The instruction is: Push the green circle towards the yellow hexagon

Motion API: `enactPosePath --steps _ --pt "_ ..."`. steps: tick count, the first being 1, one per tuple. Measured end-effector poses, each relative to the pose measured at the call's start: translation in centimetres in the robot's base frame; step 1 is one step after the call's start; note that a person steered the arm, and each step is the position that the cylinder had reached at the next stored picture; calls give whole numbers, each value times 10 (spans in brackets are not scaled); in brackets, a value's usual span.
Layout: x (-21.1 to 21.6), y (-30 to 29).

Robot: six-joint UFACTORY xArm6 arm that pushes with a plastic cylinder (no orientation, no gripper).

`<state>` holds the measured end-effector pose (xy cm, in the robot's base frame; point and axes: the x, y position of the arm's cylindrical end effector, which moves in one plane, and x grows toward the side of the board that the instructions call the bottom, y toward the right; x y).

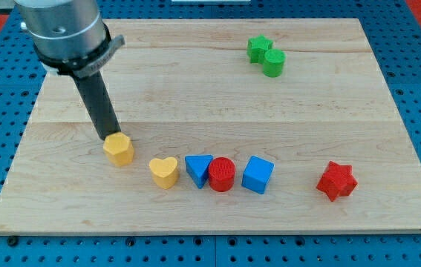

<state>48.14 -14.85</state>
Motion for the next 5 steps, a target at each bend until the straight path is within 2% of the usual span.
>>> enactPosePath --steps 1,2,3,4,5 --pt "34 5" --pt "9 6" --pt "-23 74" --pt "-27 211" --pt "-84 301"
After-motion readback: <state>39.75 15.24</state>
